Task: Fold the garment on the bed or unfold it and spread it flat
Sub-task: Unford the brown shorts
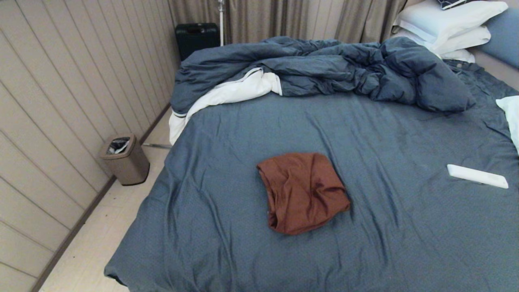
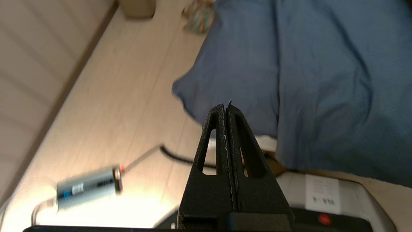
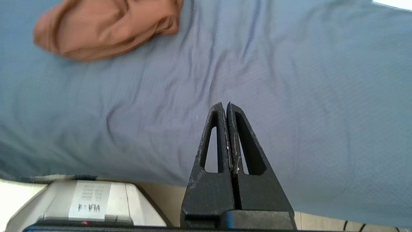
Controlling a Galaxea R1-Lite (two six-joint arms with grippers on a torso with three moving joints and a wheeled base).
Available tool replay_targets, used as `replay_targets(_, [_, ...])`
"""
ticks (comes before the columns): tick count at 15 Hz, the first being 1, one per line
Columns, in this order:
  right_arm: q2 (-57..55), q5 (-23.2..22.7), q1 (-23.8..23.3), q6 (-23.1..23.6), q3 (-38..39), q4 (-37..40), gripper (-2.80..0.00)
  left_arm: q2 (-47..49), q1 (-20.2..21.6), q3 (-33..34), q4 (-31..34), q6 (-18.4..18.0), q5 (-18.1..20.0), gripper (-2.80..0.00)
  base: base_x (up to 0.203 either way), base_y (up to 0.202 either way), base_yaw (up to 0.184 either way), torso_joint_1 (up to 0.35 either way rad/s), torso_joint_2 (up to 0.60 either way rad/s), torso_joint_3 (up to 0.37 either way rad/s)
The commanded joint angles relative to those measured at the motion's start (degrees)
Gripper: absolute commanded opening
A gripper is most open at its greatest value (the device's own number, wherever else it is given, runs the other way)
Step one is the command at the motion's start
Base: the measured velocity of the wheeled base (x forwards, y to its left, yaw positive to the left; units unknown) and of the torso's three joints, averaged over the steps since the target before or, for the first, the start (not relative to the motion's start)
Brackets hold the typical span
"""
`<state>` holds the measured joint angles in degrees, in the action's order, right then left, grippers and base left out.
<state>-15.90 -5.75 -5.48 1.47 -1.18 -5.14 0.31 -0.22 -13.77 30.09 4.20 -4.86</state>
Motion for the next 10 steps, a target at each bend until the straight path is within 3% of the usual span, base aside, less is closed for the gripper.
replay_targets(1, [0.94,-0.18,3.02,0.71,0.31,-0.15,-2.8,-0.28,-0.03,3.89,-7.43,-4.03,0.42,-2.8,0.0,0.0,0.0,0.0,0.0,0.0])
replay_targets(2, [2.93,-0.18,5.49,1.77,0.29,-0.13,-2.8,-0.21,-0.01,5.33,-12.02,-6.53,0.65,-2.8,0.0,0.0,0.0,0.0,0.0,0.0])
replay_targets(3, [5.35,-0.17,5.88,3.26,0.25,-0.08,-2.8,-0.31,-0.04,5.68,-12.69,-7.27,0.99,-2.8,0.0,0.0,0.0,0.0,0.0,0.0])
replay_targets(5, [12.13,0.14,5.6,5.06,-0.04,1.26,-2.8,-0.28,-0.04,5.77,-13.19,-7.11,0.94,-2.8,0.0,0.0,0.0,0.0,0.0,0.0])
replay_targets(7, [15.9,3.2,5.45,6.8,0.32,2.68,-2.8,-0.23,-0.04,7.1,-18.19,-6.75,0.67,-2.8,0.0,0.0,0.0,0.0,0.0,0.0])
replay_targets(9, [15.72,4.95,5.39,5.39,1.18,2.07,-2.8,-0.22,-0.04,10.54,-27.68,-4.12,0.92,-2.8,0.0,0.0,0.0,0.0,0.0,0.0])
replay_targets(10, [15.72,5.17,5.39,4.12,1.18,3.62,-2.8,-0.22,-0.04,11.22,-29.25,-1.66,1.57,-2.8,0.0,0.0,0.0,0.0,0.0,0.0])
